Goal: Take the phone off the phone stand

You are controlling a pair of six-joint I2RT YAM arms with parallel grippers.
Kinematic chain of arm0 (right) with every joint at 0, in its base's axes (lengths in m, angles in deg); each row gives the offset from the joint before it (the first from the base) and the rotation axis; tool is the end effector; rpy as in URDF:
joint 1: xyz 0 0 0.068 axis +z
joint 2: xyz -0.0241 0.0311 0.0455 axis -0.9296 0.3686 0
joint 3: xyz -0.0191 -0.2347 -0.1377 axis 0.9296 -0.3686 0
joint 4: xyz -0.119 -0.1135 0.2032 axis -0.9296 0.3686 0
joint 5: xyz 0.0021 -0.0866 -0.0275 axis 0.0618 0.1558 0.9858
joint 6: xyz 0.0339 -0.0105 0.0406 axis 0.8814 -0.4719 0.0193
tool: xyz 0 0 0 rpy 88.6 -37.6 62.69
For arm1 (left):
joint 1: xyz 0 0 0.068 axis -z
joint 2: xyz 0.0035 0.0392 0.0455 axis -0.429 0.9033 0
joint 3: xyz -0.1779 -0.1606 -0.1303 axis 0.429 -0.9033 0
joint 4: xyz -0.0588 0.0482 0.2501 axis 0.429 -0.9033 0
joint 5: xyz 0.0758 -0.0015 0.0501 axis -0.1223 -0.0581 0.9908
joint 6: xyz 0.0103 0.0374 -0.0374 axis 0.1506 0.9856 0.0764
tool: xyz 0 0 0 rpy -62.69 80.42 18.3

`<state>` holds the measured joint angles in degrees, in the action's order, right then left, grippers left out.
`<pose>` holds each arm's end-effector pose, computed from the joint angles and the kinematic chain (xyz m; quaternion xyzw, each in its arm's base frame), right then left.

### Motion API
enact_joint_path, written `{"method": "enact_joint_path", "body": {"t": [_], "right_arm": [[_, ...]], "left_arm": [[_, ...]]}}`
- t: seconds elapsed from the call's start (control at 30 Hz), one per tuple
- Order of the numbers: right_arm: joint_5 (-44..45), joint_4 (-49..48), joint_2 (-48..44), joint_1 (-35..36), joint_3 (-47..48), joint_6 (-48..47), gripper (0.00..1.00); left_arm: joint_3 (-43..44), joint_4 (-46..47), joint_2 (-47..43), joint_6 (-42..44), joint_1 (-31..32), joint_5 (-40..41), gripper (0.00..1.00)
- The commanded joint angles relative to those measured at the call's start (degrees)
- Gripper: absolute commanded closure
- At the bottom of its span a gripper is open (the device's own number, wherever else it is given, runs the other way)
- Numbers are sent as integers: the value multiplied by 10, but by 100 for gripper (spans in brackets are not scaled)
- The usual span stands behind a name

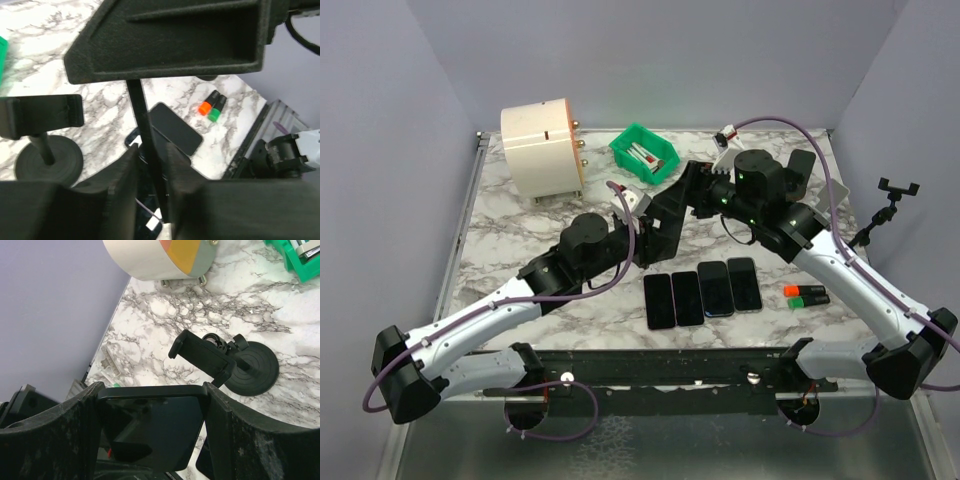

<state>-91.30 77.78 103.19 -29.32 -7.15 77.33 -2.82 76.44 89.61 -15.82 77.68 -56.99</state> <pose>0.2173 0.1827 0.4003 -0.0726 0.8037 0.3969 0.4375 0.1510 -0.1965 0.3483 0.2305 0.7199 -0.3835 0.5306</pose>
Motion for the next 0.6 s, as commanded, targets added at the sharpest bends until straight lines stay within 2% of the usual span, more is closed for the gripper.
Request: {"method": "enact_joint_path", "body": {"t": [0.0,0.07,0.1,0.13,0.27,0.37,0.4,0.43,0.47,0.57], "right_arm": [[4,-10,3,5,18,11,100],[1,-9,4,5,18,10,100],[-4,-10,4,5,18,8,99],[-12,-12,3,5,18,3,94],[-52,-28,-6,5,10,-7,50],[-67,-37,-15,5,4,-3,30],[-70,-38,-18,5,4,0,17],[-74,-38,-20,5,4,3,9],[-77,-36,-23,5,5,8,2],[-92,-31,-30,5,12,20,1]], "left_arm": [[17,0,4,1,5,23,85],[16,2,2,1,5,28,96],[14,3,1,1,5,31,100],[13,4,-1,1,5,33,100],[5,13,-11,0,6,40,100],[-3,18,-22,-1,6,44,100],[-5,18,-26,-2,6,45,100],[-7,19,-30,-2,6,46,100],[-9,18,-36,-2,6,48,100],[-19,12,-59,-3,6,55,100]]}}
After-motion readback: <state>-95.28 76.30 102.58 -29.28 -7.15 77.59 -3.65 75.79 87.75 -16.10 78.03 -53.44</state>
